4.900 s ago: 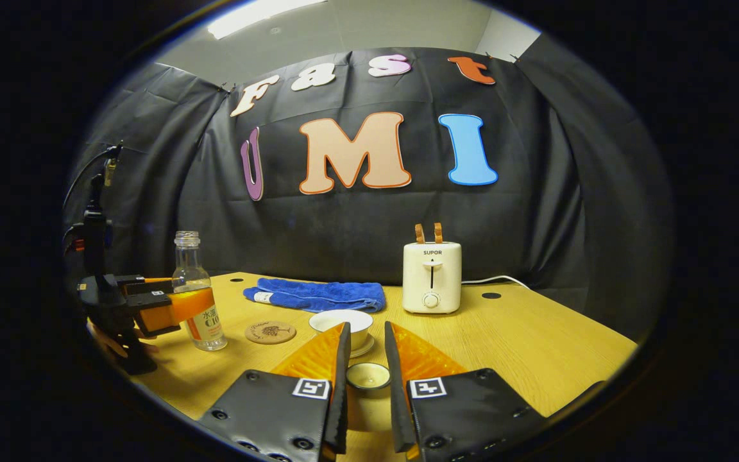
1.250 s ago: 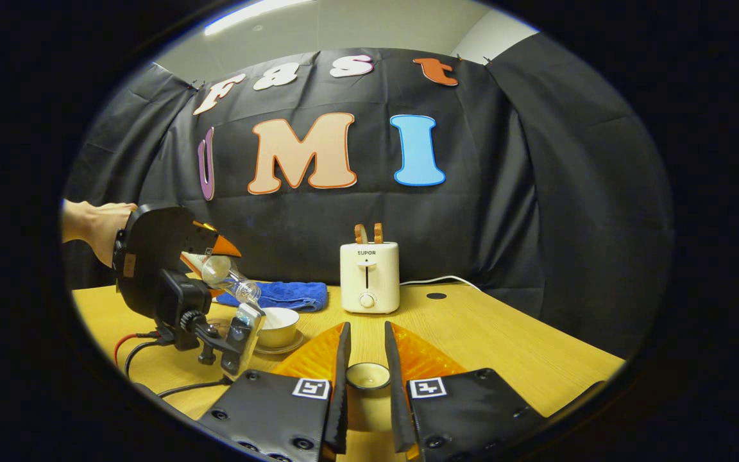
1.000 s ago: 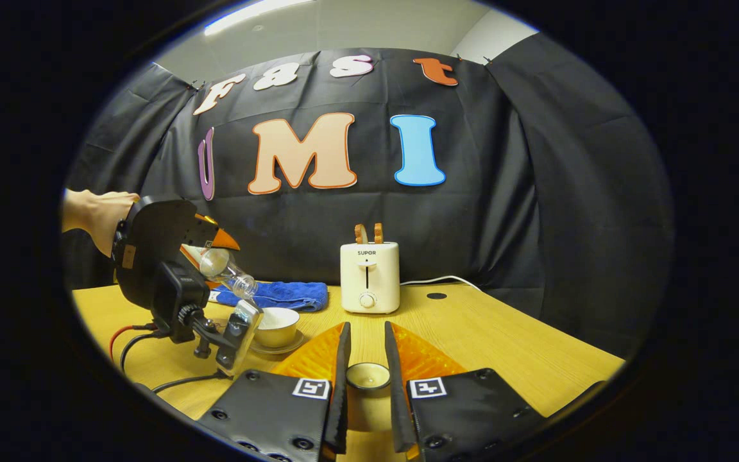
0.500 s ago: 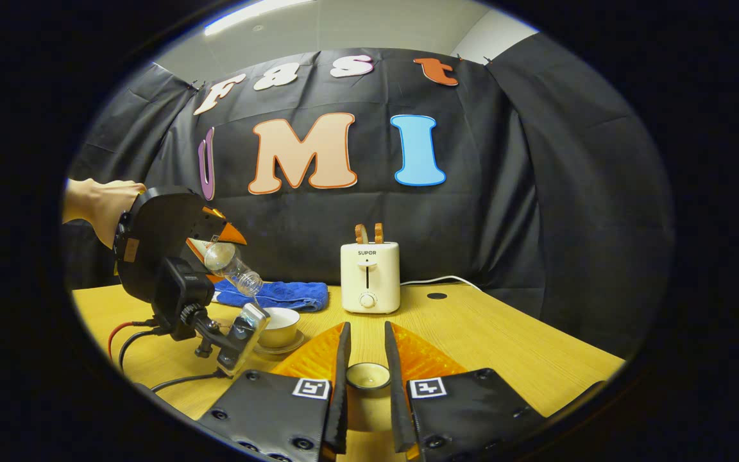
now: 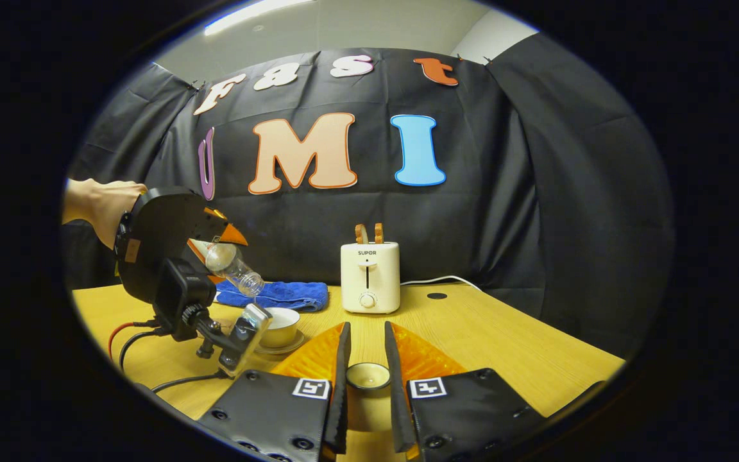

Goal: Open the teacup lid with one hand, grasp the water bottle and pour water into the teacup with the other hand; after pouring, place the water bottle on the coaster and then close the teacup lid.

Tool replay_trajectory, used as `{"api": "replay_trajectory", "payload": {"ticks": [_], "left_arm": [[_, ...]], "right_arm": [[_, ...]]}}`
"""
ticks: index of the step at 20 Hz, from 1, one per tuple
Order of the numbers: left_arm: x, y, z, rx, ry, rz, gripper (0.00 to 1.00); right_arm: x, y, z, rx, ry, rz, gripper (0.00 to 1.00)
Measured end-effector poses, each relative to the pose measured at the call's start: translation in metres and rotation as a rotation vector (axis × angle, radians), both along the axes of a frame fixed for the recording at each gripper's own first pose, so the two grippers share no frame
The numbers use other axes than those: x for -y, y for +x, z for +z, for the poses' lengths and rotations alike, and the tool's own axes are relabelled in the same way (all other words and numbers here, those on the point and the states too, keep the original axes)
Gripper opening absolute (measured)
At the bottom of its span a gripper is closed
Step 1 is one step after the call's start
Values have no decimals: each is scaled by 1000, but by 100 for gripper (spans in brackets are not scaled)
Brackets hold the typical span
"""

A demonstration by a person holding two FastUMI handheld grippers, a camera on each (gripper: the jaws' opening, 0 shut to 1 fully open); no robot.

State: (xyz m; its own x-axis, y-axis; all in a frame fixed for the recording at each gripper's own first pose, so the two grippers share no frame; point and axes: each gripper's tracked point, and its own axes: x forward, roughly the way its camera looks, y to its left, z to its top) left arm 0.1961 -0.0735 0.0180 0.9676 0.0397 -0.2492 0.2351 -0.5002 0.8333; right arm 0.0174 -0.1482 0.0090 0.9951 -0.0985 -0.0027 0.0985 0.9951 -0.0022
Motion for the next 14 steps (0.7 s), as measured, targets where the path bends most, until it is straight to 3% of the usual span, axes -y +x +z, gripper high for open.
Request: {"api": "replay_trajectory", "payload": {"ticks": [3, 6, 12, 14], "left_arm": [[2, 1, -3, -6, -56, -8, 69], [10, 4, -4, 11, -198, -37, 69], [-2, 4, -4, 41, -633, 0, 68], [-10, 4, -6, 41, -839, 31, 68]], "right_arm": [[0, 0, 0, 0, 0, 0, 31], [0, -1, 0, 0, 0, 0, 31], [-1, -1, 0, 1, -1, 0, 31], [0, -1, 0, 2, -1, 0, 31]]}}
